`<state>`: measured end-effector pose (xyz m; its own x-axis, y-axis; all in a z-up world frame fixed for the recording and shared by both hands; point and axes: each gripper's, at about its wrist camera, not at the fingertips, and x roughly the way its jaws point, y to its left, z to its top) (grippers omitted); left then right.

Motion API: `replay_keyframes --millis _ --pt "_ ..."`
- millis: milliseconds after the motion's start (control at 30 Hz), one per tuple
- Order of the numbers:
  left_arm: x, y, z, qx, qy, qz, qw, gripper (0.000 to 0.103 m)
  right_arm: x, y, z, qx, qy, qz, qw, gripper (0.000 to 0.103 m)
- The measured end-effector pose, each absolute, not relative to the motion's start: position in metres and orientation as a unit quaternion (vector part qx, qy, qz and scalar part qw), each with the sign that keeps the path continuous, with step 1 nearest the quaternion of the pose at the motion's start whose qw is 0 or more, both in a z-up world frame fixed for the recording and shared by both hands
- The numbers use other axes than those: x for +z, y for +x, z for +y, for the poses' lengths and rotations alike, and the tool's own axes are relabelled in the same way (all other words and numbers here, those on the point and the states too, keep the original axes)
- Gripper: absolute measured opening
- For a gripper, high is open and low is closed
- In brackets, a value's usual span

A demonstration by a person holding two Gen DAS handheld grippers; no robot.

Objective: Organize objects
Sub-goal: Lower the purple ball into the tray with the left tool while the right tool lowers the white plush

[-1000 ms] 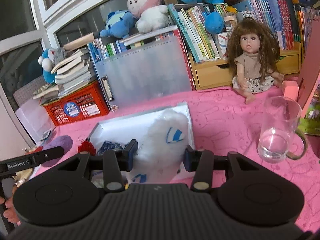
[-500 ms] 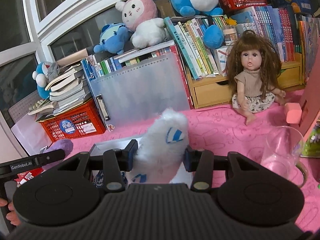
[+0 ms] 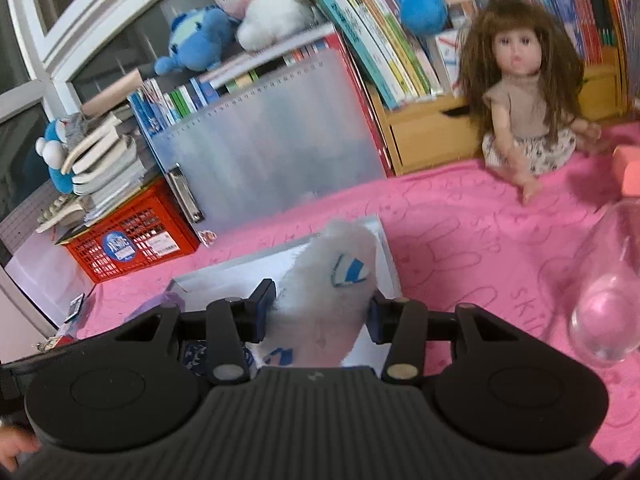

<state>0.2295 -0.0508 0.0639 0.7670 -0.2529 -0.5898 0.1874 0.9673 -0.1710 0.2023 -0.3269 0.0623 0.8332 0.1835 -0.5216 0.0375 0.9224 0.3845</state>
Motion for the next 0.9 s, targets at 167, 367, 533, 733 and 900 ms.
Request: replay_keyframes --millis 167,367,533,733,900 --pt "0.048 0.236 -0.055 -0.11 -0.05 0.333 0.935 0.056 0.045 0.214 -0.324 0.037 0.209 0.296 0.931 0.05" --pt "0.037 0.24 -0.056 -0.101 -0.037 0.343 0.933 0.056 0.027 0.221 -0.323 0.031 0.215 0.311 0.925 0.05" --pt "0.036 0.238 -0.062 -0.102 -0.017 0.343 0.934 0.057 0.018 0.222 -0.324 0.037 0.233 0.311 0.92 0.05" --pt "0.039 0.233 -0.064 -0.11 -0.004 0.34 0.934 0.064 0.018 0.218 -0.321 0.043 0.223 0.316 0.921 0.061" --pt "0.047 0.226 -0.061 -0.115 -0.004 0.334 0.936 0.074 0.019 0.212 -0.324 0.046 0.226 0.312 0.922 0.075"
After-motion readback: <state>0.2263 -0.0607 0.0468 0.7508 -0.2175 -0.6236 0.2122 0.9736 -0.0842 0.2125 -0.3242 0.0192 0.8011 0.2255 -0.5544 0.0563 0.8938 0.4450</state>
